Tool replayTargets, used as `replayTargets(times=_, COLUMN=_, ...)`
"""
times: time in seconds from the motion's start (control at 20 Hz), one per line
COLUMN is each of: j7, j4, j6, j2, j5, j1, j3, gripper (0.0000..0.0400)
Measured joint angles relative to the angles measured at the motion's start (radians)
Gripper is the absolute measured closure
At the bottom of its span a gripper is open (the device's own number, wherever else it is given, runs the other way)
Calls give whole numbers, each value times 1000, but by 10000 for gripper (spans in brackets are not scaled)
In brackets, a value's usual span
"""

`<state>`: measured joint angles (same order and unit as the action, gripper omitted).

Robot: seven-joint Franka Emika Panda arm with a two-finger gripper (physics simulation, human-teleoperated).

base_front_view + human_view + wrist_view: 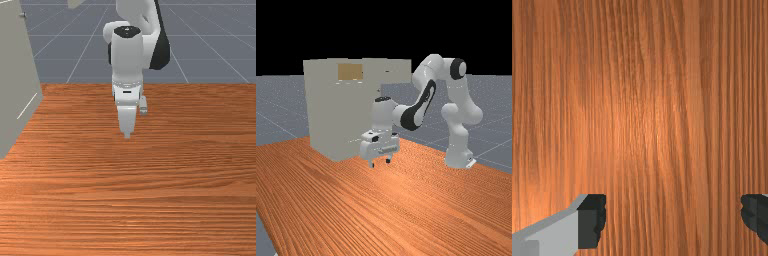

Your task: Close the drawer

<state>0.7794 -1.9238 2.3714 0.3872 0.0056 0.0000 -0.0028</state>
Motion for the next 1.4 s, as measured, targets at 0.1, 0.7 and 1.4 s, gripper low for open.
replayTargets(times=0.1, j7=-32, j4=-10, j6=-29, j2=-3, j5=-25, j1=4, j3=-23, gripper=92)
replayTargets(times=0.7, j7=-1520, j4=66, j6=-830, j2=-407, j5=139, j1=-1, j3=-96, gripper=395)
replayTargets(times=1.4, j7=-1481, j4=206, j6=-944, j2=-459, j5=74, j1=-183, j3=-333, gripper=400)
